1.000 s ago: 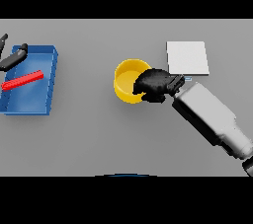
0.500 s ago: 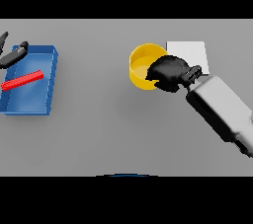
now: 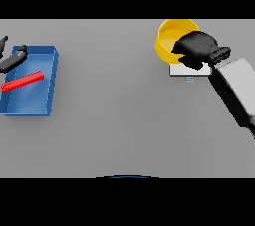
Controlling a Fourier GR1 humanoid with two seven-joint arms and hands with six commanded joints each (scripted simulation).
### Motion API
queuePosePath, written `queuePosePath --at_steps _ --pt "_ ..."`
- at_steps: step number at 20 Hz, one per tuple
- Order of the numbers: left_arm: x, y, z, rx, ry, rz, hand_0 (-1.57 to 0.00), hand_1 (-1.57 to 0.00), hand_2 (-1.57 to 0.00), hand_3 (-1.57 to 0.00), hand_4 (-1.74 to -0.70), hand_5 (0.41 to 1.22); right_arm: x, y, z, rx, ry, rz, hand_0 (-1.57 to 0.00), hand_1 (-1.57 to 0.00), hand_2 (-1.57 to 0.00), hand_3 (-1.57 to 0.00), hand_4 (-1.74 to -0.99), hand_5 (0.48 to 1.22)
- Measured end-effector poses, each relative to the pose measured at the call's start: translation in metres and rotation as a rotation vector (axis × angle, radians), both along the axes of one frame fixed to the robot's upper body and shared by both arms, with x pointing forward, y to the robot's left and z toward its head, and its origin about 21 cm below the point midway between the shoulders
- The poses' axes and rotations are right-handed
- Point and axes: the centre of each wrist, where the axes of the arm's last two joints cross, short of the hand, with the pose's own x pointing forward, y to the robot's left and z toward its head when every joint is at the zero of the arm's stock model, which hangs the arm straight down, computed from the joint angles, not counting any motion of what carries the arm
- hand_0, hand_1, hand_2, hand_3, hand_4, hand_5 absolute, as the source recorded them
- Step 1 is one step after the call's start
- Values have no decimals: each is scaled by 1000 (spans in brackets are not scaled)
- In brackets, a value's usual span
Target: Pick up the red beaker and tilt it to pour out 1 green nut into yellow bowl. Pick up the yellow bowl and place it on the metallic measuring scale.
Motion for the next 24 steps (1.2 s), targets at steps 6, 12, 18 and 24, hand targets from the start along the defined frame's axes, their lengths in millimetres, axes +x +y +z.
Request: queuePosePath --at_steps 6,12,18,24 --pt "0 -1 4 5 6 18 1 1 1 1 -865 779 17 -31 -12 24 2 -99 -1570 -1571 -1500 -1181 -1741 1221" --pt "4 -3 4 24 12 23 1 1 1 1 -859 807 25 -43 -41 47 41 -160 -1571 -1571 -1390 -1361 -1741 1221" --pt "5 -4 8 24 21 14 1 1 1 1 -845 788 28 -50 -54 36 70 -191 -1571 -1571 -1382 -1417 -1741 1221" --pt "4 -2 6 17 25 11 1 1 1 1 -836 774 29 -46 -58 42 96 -208 -1335 -1125 -1007 -816 -1592 1074"
